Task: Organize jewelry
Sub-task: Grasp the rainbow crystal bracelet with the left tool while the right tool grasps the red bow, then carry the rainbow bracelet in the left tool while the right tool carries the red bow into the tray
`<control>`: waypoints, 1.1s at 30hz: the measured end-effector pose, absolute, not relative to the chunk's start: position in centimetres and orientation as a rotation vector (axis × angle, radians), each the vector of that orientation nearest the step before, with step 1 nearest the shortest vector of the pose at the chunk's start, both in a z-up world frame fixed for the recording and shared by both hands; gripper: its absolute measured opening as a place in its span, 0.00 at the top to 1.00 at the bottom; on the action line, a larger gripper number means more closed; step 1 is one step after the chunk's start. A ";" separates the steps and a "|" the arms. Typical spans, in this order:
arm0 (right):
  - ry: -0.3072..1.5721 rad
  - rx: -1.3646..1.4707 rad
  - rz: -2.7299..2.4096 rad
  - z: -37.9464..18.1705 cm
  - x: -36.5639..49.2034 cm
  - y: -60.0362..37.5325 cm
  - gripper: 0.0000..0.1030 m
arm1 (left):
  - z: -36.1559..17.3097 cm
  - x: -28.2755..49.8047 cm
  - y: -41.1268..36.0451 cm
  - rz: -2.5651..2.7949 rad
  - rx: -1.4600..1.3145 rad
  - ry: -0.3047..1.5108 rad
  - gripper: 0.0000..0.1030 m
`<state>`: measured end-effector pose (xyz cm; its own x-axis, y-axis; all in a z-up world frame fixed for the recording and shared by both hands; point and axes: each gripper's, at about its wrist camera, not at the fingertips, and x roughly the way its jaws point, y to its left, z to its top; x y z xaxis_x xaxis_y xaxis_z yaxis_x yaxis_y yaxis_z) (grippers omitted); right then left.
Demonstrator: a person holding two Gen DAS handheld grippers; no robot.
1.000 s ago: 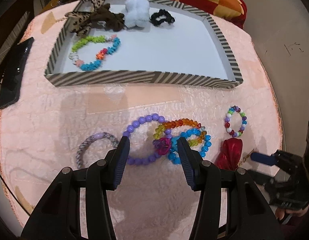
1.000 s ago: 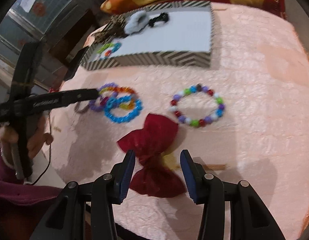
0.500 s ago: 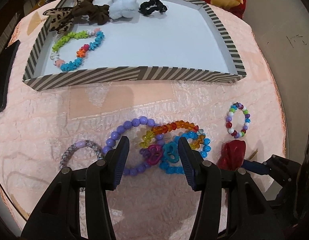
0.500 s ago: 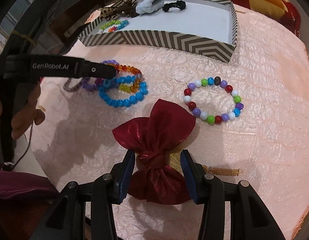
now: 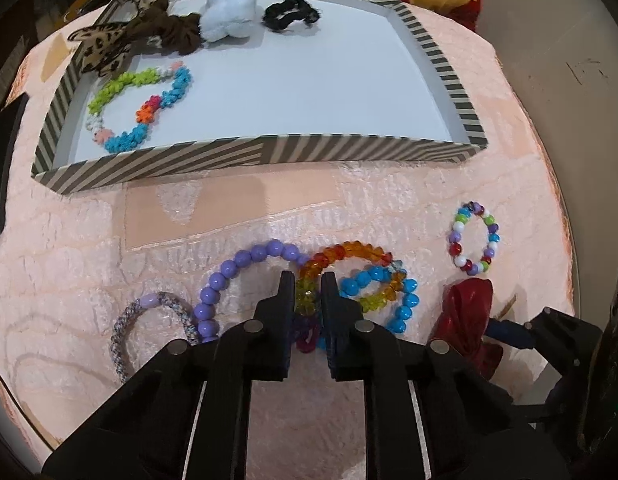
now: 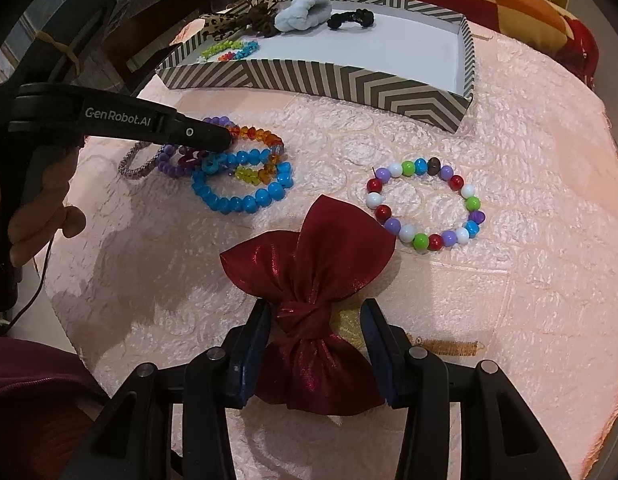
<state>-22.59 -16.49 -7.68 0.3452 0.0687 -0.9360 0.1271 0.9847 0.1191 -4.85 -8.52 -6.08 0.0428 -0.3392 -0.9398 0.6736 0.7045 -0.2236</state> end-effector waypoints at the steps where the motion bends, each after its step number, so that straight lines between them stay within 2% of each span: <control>1: 1.220 0.173 -0.048 -7.7 -22.7 -16.5 0.63 | -6.0 -5.0 -8.6 -0.800 0.321 1.309 0.92; 3: 1.215 0.190 -0.050 -7.5 -23.0 -16.8 0.77 | -5.4 -5.3 -8.5 -0.818 0.330 1.293 0.92; 6: 1.210 0.230 -0.041 -7.2 -23.2 -17.6 0.80 | -3.8 -5.8 -8.3 -0.862 0.334 1.258 0.92; 21: 1.105 0.265 -0.018 -2.6 -23.3 -19.0 0.80 | 3.5 -5.5 -7.4 -0.891 0.314 1.115 0.92; 33: 1.054 0.260 -0.025 -0.7 -21.8 -19.7 0.80 | 5.8 -5.2 -7.0 -0.849 0.326 1.040 0.92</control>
